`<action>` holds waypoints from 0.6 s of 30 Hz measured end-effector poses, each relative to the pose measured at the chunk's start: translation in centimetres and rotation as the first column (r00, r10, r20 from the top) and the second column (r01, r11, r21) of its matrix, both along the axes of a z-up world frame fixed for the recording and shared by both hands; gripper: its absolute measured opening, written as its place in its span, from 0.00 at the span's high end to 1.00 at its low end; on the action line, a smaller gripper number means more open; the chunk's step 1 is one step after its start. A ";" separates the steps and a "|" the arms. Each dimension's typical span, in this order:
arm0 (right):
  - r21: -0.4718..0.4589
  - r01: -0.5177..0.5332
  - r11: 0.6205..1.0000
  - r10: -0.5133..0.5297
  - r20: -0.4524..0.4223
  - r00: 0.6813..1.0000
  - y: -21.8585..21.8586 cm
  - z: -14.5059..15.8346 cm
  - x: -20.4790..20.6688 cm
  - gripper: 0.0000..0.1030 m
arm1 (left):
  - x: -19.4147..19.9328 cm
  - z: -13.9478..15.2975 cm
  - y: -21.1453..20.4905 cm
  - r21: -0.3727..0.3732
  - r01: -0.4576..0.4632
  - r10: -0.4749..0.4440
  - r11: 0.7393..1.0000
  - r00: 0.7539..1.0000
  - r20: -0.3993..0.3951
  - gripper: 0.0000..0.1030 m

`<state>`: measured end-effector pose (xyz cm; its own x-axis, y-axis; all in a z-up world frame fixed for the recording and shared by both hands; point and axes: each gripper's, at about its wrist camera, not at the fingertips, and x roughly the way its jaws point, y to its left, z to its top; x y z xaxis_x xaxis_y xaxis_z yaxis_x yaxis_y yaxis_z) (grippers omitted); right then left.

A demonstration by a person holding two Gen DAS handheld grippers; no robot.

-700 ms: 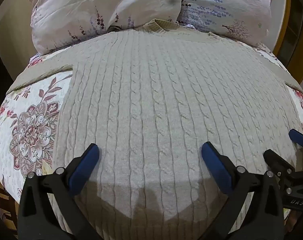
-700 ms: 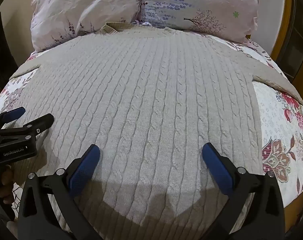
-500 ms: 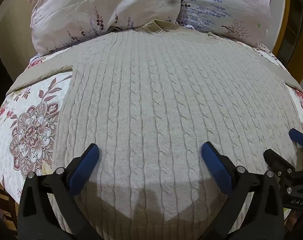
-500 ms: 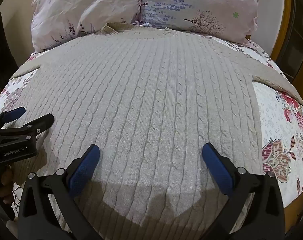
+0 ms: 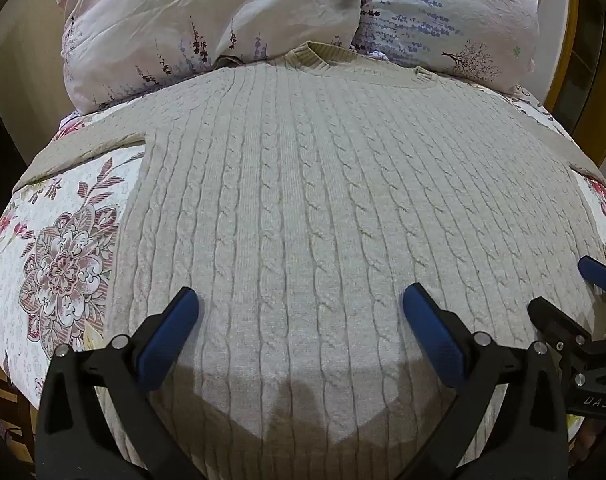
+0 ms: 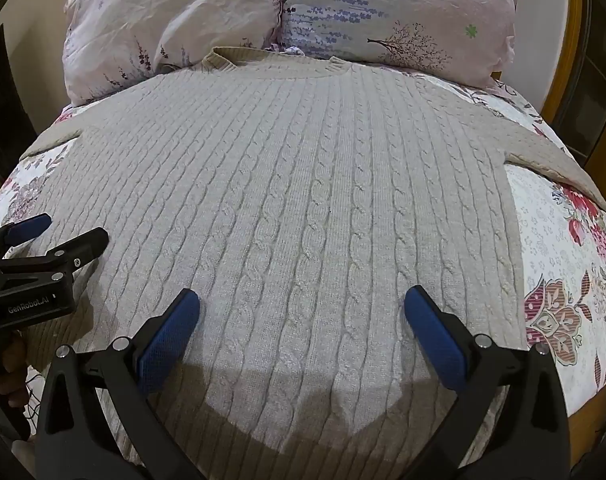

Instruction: Fold small clothes

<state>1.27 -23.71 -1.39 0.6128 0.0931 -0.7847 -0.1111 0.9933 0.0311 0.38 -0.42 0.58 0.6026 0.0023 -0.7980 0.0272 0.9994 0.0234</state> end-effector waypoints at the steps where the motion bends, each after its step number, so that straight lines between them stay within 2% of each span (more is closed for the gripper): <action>1: 0.000 0.000 1.000 0.000 0.000 1.000 0.0 0.0 0.0 0.01 | 0.0 0.0 0.0 0.000 0.000 0.000 1.000 1.000 0.000 0.02; 18: 0.000 0.000 1.000 0.000 0.001 1.000 0.0 0.0 0.0 0.01 | -0.1 -0.1 0.0 0.002 0.001 -0.001 1.000 1.000 0.004 0.02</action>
<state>1.25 -23.72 -1.39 0.6138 0.0931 -0.7840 -0.1113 0.9933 0.0309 0.29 -0.41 0.51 0.6061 0.0032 -0.7954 0.0281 0.9993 0.0255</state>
